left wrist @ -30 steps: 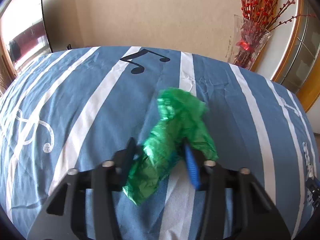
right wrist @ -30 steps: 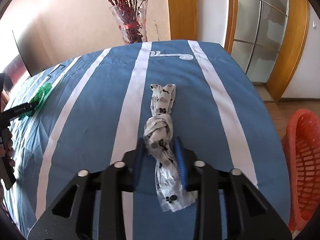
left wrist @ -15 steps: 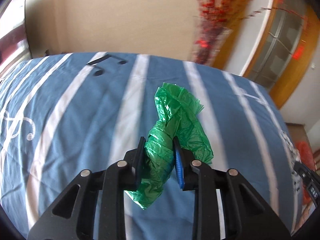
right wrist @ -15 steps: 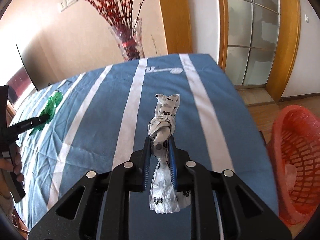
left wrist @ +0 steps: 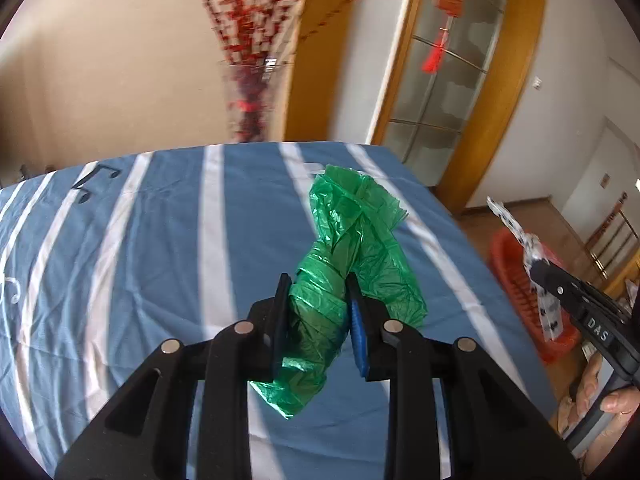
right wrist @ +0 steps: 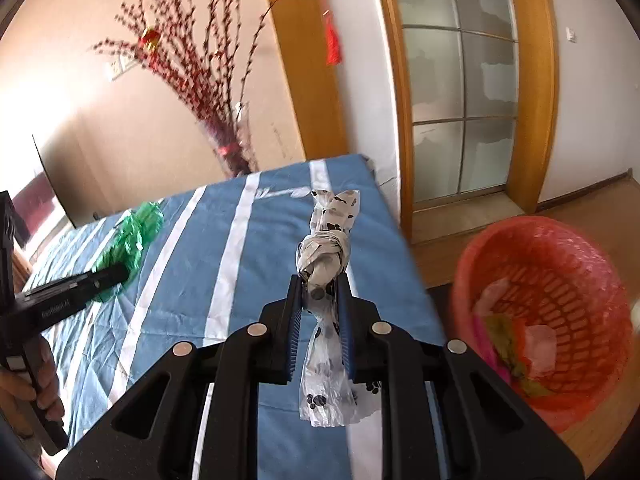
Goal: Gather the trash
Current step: 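Carry green and dotted bags to the red basket and open both tools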
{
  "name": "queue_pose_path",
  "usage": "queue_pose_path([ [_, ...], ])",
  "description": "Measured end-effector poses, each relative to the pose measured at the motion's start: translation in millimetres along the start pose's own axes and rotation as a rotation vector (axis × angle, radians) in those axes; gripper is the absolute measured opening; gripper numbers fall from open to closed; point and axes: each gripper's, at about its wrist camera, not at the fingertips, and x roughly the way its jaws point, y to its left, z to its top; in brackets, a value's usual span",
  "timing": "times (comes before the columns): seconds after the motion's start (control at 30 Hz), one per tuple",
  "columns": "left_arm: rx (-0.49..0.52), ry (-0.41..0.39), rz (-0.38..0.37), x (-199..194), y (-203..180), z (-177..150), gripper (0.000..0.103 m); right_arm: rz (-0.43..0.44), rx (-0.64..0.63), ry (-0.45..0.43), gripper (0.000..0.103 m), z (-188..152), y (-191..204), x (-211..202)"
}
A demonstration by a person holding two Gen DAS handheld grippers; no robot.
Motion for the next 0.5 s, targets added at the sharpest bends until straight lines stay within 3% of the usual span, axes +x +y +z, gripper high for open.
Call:
queue_pose_path([
  [0.5,0.103,0.023,-0.147,7.4,-102.2,-12.6,0.027,-0.097,0.084,-0.085,0.018,-8.7,-64.8,-44.8],
])
